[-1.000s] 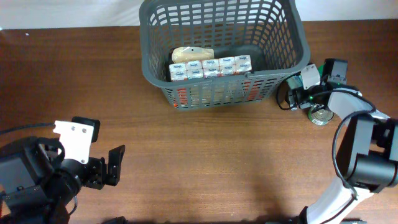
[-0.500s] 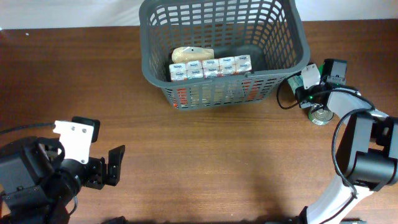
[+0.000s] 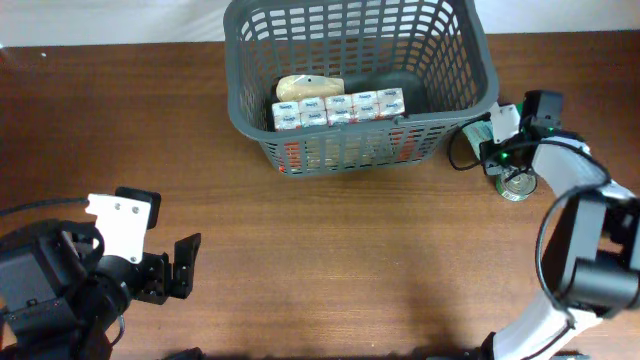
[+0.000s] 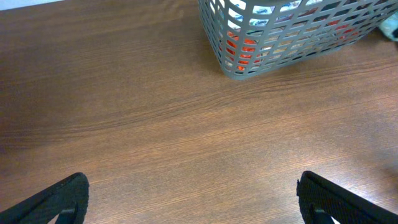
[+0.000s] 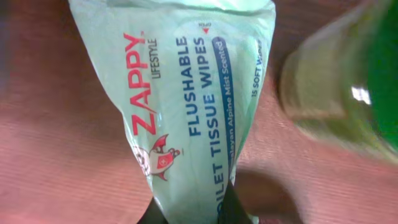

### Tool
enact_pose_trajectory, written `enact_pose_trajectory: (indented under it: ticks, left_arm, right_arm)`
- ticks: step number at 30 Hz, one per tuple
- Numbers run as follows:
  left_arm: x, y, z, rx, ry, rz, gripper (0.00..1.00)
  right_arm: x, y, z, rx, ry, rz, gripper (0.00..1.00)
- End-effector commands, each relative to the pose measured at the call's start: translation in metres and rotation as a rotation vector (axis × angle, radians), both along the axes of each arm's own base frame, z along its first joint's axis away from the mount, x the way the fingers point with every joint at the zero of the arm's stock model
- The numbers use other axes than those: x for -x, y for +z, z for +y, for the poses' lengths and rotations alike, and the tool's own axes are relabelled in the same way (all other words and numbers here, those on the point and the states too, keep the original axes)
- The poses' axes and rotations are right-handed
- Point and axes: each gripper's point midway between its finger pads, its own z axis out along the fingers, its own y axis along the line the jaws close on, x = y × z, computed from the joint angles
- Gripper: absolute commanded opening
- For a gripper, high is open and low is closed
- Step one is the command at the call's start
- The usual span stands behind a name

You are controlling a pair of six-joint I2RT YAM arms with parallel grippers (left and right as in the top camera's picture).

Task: Pack container
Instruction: 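Lift the wipes pack with the right gripper and drop it in the basket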

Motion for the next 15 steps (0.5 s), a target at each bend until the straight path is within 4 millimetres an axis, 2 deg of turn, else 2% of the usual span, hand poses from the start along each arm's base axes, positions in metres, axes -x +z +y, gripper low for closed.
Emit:
enact_pose_trajectory:
  ticks: [1,5,11,14,15]
  left_arm:
    - [0.0,-0.001,0.001,0.003,0.007,0.004,0.99]
    - [0.0,-0.001,0.001,0.003,0.007,0.004,0.99]
    - [0.0,-0.001,0.001,0.003,0.007,0.004,0.99]
    - [0.0,-0.001,0.001,0.003,0.007,0.004,0.99]
    - [0.0,-0.001,0.001,0.003,0.007,0.004,0.99]
  right_arm:
    - [-0.019,0.089,-0.003,0.034,-0.021,-0.176,0.04]
    - [-0.008,0.134,-0.006,0.048,-0.065,-0.224,0.04]
    - [0.02,0.178,-0.036,0.178,-0.266,-0.263,0.04]
    - [0.02,0.205,-0.036,0.164,-0.311,-0.34,0.04]
    - [0.017,0.223,-0.034,0.145,-0.327,-0.395,0.04]
